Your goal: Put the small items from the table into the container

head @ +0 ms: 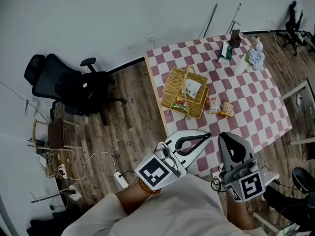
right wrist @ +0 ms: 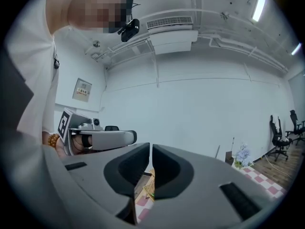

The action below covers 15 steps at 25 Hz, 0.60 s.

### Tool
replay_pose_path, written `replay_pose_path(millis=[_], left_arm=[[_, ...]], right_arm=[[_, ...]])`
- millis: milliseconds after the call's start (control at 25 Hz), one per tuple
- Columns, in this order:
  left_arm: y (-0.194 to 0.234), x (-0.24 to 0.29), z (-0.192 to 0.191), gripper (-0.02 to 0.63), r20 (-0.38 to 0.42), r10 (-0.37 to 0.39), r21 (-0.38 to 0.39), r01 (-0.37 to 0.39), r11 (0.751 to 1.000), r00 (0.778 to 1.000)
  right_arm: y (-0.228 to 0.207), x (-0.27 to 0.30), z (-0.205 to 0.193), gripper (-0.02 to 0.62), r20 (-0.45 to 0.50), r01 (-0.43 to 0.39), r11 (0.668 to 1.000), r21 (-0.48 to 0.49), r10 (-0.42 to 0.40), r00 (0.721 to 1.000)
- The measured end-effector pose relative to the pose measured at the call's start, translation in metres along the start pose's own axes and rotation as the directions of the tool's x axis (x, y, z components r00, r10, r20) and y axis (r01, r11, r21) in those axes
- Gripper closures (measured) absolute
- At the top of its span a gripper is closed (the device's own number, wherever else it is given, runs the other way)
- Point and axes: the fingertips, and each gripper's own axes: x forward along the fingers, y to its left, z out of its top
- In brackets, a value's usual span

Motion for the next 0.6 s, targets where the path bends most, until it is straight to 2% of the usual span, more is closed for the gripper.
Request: replay_pose_path(millis=[320, 600], left_arm=[[-0.023, -0.002, 0.01, 0.583, 0.007, -0.054, 0.04, 0.053, 0.998, 0.999], [-0.026, 0.001, 0.004, 0.583, 0.007, -0.064, -0.003, 0.064, 0.998, 0.998]], right_arm=[[0.011, -0.023, 0.004, 0.588, 0.007, 0.018, 1.0, 0.018, -0.019, 1.0], [0.009, -0.025, 0.003, 0.588, 0.005, 0.026, 0.999, 0.025, -0.026, 1.0]])
